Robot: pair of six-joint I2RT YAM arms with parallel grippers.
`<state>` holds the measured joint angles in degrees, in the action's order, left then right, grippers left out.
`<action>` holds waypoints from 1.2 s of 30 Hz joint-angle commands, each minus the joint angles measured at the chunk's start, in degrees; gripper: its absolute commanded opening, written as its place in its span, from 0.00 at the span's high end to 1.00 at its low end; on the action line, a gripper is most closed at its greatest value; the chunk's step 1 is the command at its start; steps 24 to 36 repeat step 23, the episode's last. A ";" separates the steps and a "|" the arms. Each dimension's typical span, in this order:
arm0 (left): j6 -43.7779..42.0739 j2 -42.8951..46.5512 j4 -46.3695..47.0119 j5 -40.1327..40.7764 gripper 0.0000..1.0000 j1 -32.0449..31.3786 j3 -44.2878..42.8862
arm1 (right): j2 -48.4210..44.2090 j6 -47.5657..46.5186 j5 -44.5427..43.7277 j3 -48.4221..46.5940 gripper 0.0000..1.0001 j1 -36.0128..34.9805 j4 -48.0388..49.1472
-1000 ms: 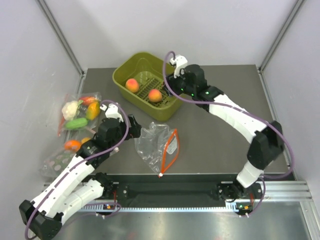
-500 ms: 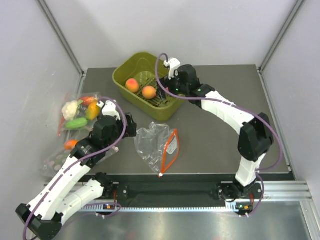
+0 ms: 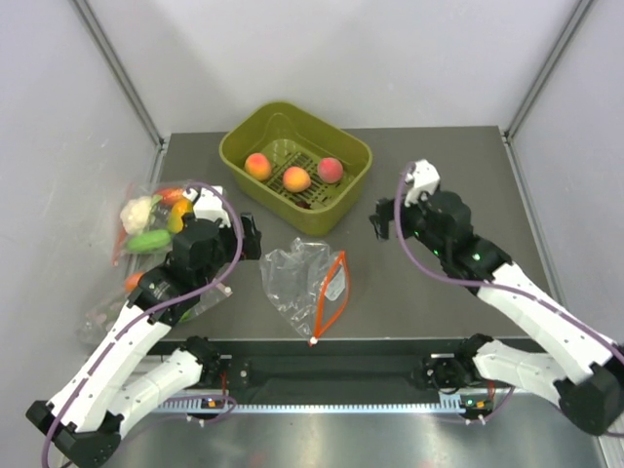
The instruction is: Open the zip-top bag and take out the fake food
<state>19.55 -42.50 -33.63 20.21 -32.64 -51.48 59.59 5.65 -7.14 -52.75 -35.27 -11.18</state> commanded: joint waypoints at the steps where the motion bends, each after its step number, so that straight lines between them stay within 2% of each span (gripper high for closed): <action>1: -2.32 0.49 0.75 0.71 0.01 0.30 -3.09 | -9.28 2.52 -8.75 5.80 0.00 1.16 -4.01; 7: -3.20 0.84 0.67 2.64 0.01 0.30 -4.94 | -21.86 3.67 -15.88 6.70 0.00 1.52 -12.09; 13: -3.12 0.05 -1.26 4.58 0.01 0.30 -5.73 | -28.12 3.58 -18.53 3.01 0.00 1.52 -17.55; 23: -3.99 -0.30 -1.35 4.13 0.01 0.21 -6.26 | -31.47 1.65 -21.34 -1.12 0.00 1.60 -20.90; 36: -3.99 -0.30 -1.35 4.13 0.01 0.21 -6.26 | -31.47 1.65 -21.34 -1.12 0.00 1.60 -20.90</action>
